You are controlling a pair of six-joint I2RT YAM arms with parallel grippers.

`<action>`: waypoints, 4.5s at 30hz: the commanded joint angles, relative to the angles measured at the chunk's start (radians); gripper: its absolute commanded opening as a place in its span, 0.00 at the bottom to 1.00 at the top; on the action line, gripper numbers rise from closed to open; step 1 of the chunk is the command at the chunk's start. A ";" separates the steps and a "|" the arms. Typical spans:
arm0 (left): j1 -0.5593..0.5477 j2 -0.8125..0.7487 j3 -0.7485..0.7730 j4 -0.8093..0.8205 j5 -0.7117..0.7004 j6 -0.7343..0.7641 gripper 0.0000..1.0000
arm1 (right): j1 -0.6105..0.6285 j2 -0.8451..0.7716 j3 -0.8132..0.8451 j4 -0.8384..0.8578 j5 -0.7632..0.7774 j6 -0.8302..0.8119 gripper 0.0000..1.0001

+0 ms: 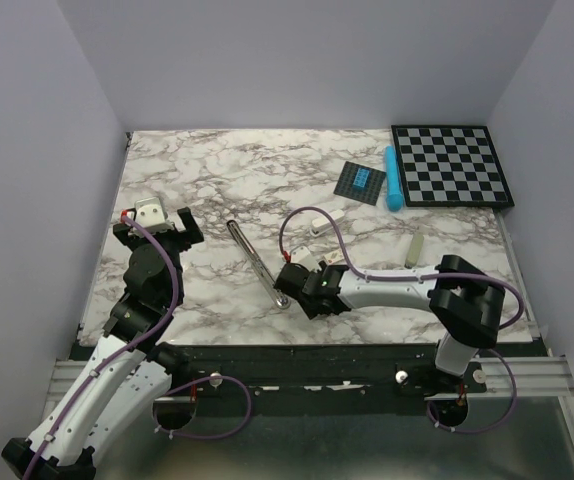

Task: Load the staples into the stapler

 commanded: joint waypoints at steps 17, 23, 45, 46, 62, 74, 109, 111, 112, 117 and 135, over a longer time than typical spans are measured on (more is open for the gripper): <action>0.006 -0.001 -0.002 -0.015 0.019 -0.012 0.99 | -0.024 -0.054 -0.070 -0.009 0.069 0.060 0.41; 0.006 0.000 0.000 -0.017 0.019 -0.012 0.99 | -0.059 -0.068 -0.090 0.022 -0.002 0.049 0.41; 0.006 -0.001 0.000 -0.018 0.016 -0.010 0.99 | -0.214 -0.138 -0.205 0.168 -0.258 0.018 0.13; 0.006 -0.001 0.000 -0.020 0.016 -0.012 0.99 | -0.214 -0.146 -0.187 0.152 -0.243 0.015 0.11; 0.007 0.002 -0.001 -0.015 0.019 -0.010 0.99 | -0.199 -0.107 -0.018 0.001 -0.144 -0.059 0.32; 0.007 -0.001 -0.001 -0.015 0.021 -0.010 0.99 | -0.246 -0.203 -0.111 0.081 -0.184 -0.056 0.33; 0.007 -0.009 0.000 -0.017 0.021 -0.009 0.99 | -0.343 0.012 0.036 -0.018 -0.361 -0.103 0.38; 0.007 -0.011 -0.001 -0.017 0.019 -0.009 0.99 | -0.343 0.018 0.036 -0.021 -0.361 -0.105 0.36; 0.007 -0.012 0.000 -0.017 0.019 -0.009 0.99 | -0.343 0.021 0.036 -0.021 -0.361 -0.106 0.36; 0.007 -0.014 0.000 -0.017 0.021 -0.009 0.99 | -0.343 0.044 0.039 -0.026 -0.376 -0.111 0.33; 0.007 -0.012 0.000 -0.014 0.022 -0.010 0.99 | -0.343 -0.112 0.085 0.002 -0.423 -0.164 0.17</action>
